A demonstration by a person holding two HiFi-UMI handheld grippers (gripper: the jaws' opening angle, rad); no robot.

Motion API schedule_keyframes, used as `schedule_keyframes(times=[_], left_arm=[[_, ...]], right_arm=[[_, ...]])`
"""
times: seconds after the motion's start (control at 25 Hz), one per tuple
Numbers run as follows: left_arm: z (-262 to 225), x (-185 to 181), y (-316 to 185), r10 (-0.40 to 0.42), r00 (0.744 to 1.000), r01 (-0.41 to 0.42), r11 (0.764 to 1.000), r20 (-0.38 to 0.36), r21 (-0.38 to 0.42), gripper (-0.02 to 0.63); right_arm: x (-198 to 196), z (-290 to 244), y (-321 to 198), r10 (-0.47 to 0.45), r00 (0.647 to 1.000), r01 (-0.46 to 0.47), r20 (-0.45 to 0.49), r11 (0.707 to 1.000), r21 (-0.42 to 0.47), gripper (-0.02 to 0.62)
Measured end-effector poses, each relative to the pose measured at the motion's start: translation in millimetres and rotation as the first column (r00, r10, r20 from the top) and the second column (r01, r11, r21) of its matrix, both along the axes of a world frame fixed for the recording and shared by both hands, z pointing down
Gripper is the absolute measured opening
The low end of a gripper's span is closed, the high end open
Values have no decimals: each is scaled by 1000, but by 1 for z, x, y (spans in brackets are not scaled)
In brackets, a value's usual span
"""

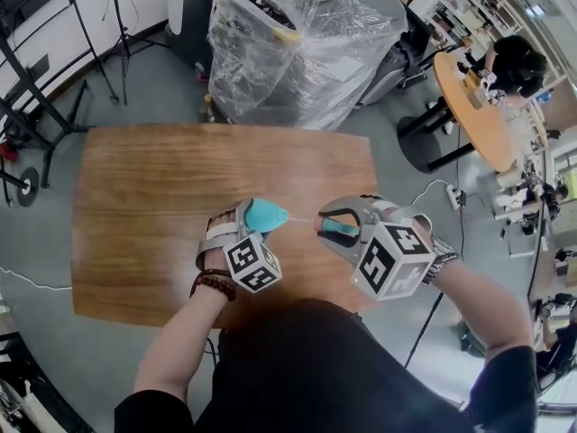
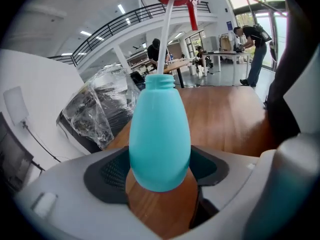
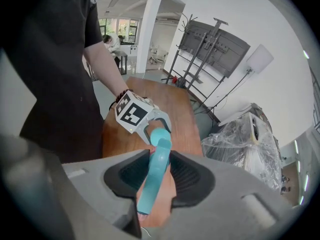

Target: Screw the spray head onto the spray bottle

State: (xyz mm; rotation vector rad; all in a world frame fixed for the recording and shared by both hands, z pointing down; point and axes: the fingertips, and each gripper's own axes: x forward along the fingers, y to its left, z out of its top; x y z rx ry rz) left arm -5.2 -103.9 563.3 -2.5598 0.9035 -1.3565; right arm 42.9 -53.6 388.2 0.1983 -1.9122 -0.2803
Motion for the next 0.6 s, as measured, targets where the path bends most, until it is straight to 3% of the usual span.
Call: schedule_keyframes(times=[0.32,0.6], left_arm=[[-28,35,22,103,995,-103,995,8,-14,393],[-35,40,29,145,989,-143,989,39,-39,393]], right_arm=[[4,42,3,-72,994,71,-85,997,-14,121],[0,43,8,-228,957,243,-179,967,70,121]])
